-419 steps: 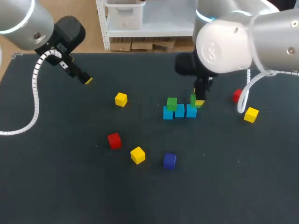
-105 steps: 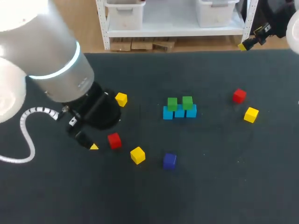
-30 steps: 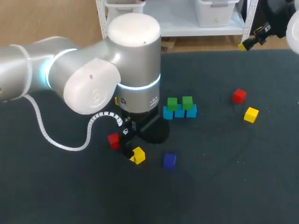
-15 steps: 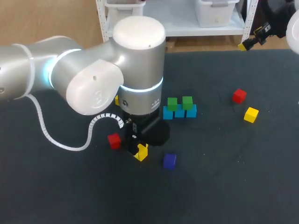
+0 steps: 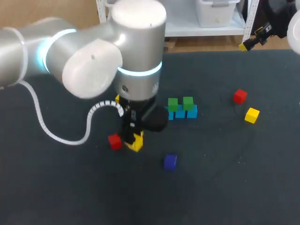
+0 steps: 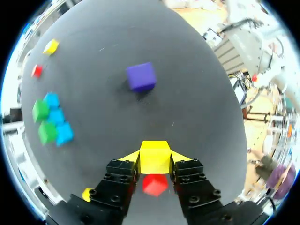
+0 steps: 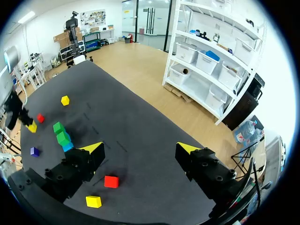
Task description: Place the blue cubes, place green cubes on the blue cubes, place the yellow cubes on the green cubes, then place the red cubes on the yellow cubes, and place purple cube on the red cubes.
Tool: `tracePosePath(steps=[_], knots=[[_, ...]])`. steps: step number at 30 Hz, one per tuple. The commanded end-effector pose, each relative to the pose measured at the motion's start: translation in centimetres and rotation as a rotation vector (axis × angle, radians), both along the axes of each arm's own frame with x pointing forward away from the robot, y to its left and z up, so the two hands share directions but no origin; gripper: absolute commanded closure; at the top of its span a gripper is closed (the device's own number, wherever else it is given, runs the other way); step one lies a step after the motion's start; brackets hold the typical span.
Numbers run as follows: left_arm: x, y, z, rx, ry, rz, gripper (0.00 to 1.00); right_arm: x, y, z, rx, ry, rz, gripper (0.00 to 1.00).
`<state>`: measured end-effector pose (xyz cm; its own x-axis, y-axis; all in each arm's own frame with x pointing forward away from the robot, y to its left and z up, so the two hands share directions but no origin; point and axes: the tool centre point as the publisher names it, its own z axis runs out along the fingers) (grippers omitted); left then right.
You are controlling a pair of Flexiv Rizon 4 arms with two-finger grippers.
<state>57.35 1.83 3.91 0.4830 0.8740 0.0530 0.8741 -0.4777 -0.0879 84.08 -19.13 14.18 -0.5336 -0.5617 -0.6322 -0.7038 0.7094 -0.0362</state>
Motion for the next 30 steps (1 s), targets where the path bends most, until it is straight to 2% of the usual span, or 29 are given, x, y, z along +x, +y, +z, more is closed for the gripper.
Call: tracePosePath(steps=[1, 9, 11, 24, 30], knots=[[1.0, 0.5, 2.5, 0.012, -0.046, 0.057, 1.0, -0.1, -0.1, 0.1, 0.0, -0.001, 0.0, 0.0], [3.3, -0.8, 4.6, -0.042, -0.086, 0.067, 1.0, -0.1, -0.1, 0.1, 0.0, -0.001, 0.0, 0.0], [3.8, -1.5, 5.1, -0.051, -0.125, 0.051, 1.0, -0.1, -0.1, 0.1, 0.0, -0.001, 0.0, 0.0], [7.6, -6.6, 7.2, -0.066, -0.14, -0.047, 1.0, -0.1, -0.1, 0.1, 0.0, -0.001, 0.0, 0.0], [8.9, -9.0, 7.1, -0.072, -0.141, -0.091, 1.0, -0.1, -0.1, 0.1, 0.0, -0.001, 0.0, 0.0]])
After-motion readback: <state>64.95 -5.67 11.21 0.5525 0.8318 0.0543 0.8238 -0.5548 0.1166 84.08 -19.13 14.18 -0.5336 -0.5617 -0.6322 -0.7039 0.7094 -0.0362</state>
